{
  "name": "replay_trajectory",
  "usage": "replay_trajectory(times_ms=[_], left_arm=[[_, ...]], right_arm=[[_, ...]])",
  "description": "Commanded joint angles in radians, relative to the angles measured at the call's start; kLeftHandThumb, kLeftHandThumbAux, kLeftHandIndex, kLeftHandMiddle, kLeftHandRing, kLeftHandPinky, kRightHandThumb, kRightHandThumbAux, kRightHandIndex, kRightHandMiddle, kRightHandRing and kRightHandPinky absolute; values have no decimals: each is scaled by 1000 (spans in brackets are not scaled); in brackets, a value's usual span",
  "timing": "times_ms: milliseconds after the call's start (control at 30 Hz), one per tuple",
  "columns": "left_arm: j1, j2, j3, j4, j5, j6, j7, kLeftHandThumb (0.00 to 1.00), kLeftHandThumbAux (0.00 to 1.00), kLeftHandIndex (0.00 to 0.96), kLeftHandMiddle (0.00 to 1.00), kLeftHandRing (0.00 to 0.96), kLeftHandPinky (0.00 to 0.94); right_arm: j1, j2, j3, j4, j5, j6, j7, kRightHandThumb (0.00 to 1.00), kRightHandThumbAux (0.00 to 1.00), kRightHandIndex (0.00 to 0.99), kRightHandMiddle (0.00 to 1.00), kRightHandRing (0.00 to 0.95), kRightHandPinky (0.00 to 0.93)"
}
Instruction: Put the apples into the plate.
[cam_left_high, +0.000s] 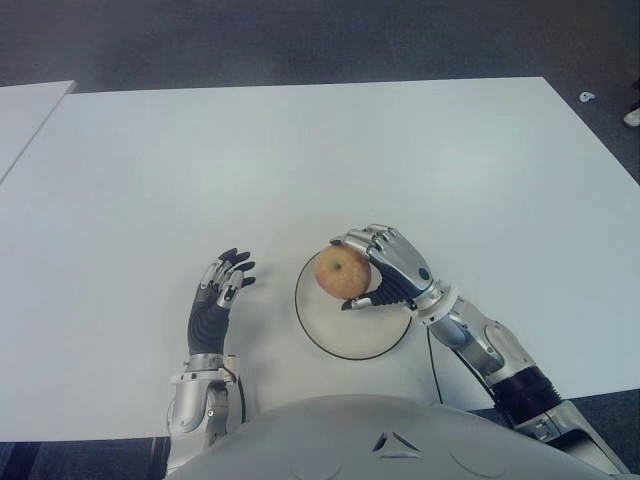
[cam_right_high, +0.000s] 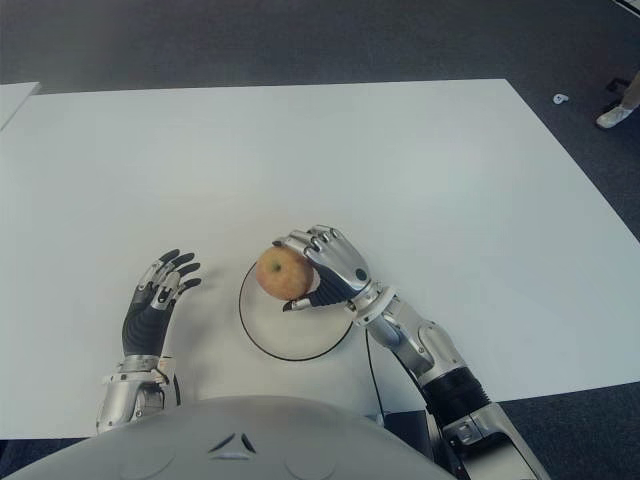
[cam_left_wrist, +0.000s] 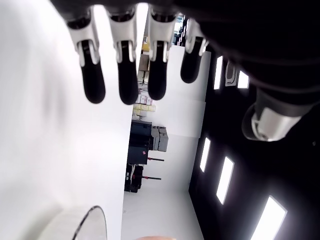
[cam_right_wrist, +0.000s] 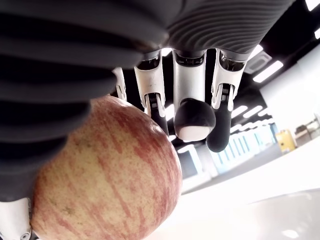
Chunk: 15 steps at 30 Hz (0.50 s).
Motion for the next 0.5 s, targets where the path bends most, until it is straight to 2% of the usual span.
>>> replay_trajectory(times_ms=[33,500], left_arm=[[10,2,-2,-12,-7,20,3,283,477,200,247,278,309],[11,1,-2,-20,-11,30,3,278,477,199,243,273,305]], right_arm=[[14,-5,-4,-16,-3,15,6,363,840,785,898,887,889],[37,-23,-22,-46,35,2,43,356,843,797,905,892,890]])
